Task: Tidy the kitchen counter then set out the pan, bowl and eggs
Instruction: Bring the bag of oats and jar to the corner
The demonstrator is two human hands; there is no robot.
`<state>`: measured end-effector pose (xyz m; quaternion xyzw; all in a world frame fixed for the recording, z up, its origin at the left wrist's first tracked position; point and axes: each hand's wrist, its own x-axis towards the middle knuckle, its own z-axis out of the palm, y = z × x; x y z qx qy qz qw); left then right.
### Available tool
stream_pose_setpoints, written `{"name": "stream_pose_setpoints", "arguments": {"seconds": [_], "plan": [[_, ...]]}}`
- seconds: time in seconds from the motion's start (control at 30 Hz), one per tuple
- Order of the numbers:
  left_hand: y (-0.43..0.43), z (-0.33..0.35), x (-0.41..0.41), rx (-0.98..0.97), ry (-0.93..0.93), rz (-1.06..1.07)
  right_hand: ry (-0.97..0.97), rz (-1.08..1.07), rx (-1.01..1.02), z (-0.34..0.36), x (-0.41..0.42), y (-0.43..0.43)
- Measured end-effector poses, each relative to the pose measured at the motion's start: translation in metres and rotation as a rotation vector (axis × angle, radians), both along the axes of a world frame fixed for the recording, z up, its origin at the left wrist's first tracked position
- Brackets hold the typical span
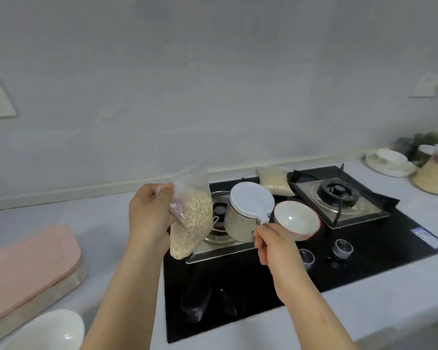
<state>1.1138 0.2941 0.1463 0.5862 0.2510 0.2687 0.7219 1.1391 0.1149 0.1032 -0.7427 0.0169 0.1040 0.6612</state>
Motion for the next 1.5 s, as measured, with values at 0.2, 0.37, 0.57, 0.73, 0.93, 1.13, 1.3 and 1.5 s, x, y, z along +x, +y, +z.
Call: {"name": "stream_pose_setpoints", "arguments": {"seconds": [0.2, 0.37, 0.57, 0.73, 0.93, 1.13, 1.3, 1.5], "plan": [[-0.078, 0.003, 0.013, -0.040, 0.013, -0.238, 0.031, -0.232, 0.025, 0.000, -0.028, -0.076], [-0.157, 0.000, 0.024, -0.122, 0.052, -0.389, 0.049, -0.408, 0.052, -0.008, -0.042, -0.147], [-0.268, -0.002, 0.036, -0.119, 0.086, -0.509, 0.039, -0.549, 0.050, -0.015, -0.051, -0.251], [-0.372, -0.005, 0.050, -0.138, 0.099, -0.574, 0.020, -0.608, 0.000, -0.015, -0.052, -0.336], [-0.468, -0.017, 0.071, -0.207, 0.106, -0.525, 0.028, -0.643, 0.004, -0.013, -0.040, -0.429], [-0.526, -0.020, 0.109, -0.200, 0.081, -0.546, 0.031, -0.684, 0.044, -0.021, -0.002, -0.490], [-0.563, -0.023, 0.167, -0.182, 0.048, -0.549, 0.024, -0.671, 0.042, -0.023, 0.056, -0.525], [-0.604, -0.024, 0.259, -0.174, 0.066, -0.553, 0.003, -0.661, -0.021, -0.016, 0.148, -0.563]]}}
